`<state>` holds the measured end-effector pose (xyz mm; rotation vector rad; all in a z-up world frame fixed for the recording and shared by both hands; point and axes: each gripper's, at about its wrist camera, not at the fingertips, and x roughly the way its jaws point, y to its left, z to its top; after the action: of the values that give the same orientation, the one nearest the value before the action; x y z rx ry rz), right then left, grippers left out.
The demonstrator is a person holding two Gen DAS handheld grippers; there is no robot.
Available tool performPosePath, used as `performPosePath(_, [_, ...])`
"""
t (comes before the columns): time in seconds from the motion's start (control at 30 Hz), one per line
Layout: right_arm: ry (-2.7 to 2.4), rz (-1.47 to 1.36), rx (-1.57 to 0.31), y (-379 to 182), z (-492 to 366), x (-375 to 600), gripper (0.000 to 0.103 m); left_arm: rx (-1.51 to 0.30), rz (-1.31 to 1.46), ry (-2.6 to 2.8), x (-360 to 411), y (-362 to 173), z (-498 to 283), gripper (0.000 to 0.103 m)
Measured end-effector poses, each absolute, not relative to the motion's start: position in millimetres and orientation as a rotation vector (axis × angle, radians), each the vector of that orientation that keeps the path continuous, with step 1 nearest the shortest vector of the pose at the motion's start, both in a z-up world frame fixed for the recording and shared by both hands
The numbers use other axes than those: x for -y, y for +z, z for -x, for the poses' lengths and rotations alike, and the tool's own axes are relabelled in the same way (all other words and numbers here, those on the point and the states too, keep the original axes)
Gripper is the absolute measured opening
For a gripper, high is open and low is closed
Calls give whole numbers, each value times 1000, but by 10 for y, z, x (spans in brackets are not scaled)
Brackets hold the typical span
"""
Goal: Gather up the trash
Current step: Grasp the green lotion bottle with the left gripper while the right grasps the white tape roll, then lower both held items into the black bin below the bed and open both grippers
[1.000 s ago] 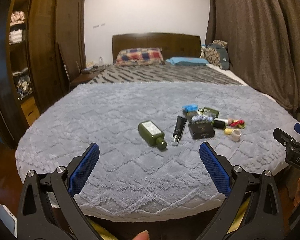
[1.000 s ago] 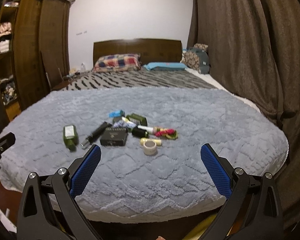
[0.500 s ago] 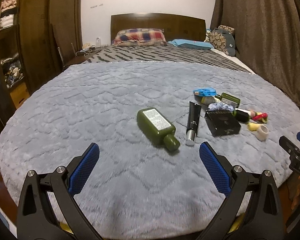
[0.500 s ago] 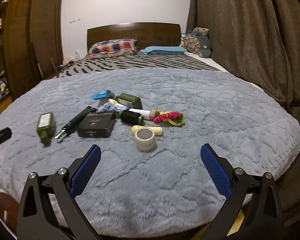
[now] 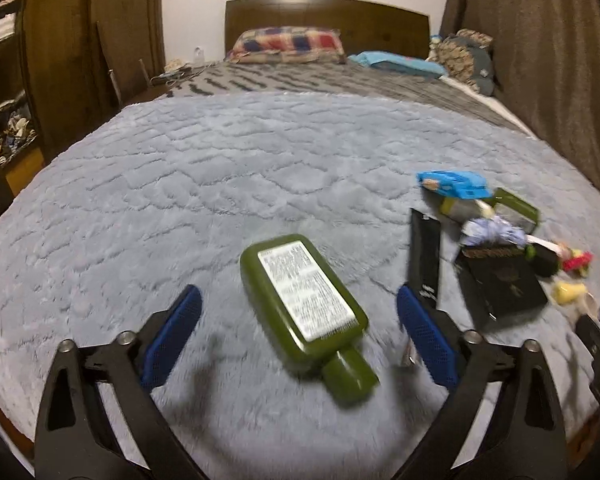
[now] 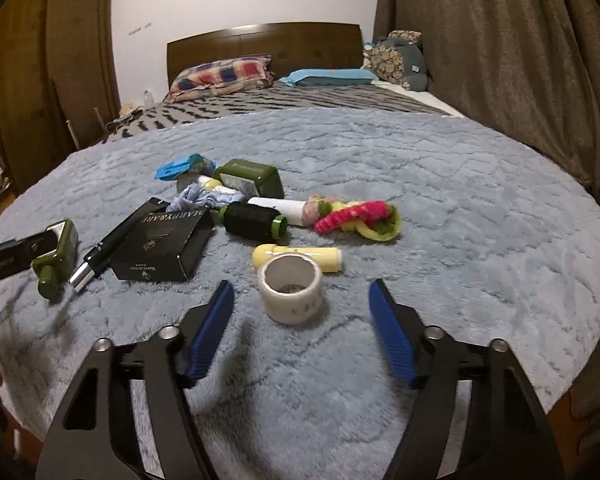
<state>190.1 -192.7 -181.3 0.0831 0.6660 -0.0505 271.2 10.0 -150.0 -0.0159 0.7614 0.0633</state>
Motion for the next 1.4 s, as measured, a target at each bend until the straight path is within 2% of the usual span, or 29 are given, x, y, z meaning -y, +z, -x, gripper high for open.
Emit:
performPosePath(0.13, [-56,-67,-673,-1859,-1960,1914,55,-809,-11,96,-58,-1630,-2916,80])
performPosePath(0.2, [-55,-71,-682,-1887,-1996,1926,48,-851,-10,93,-63,-1752,-3005,70])
performPosePath(0.27, [-58,-68,-682,-1897,-1999,1938,36,-854,-7,83,-73,-1795,-3008,68])
performPosePath(0.3, [-58,-67,-680,-1896,-1988,1953,35,-847,-13,81,-72,-1793,-2989,67])
performPosePath(0.6, [-42,-50,-679,-1778,-1826,1903,34,-828,-31,20,-70,-1680,-2656,55])
performPosePath(1.07, [115,-56,-619,-1283,-966,1621,34,-706,2,-103,-39,-1085,-1316,53])
performPosePath(1.4, [203,-14,-703,-1448,-405,1461,34,-760,-36,-226,139,-1330,-578,53])
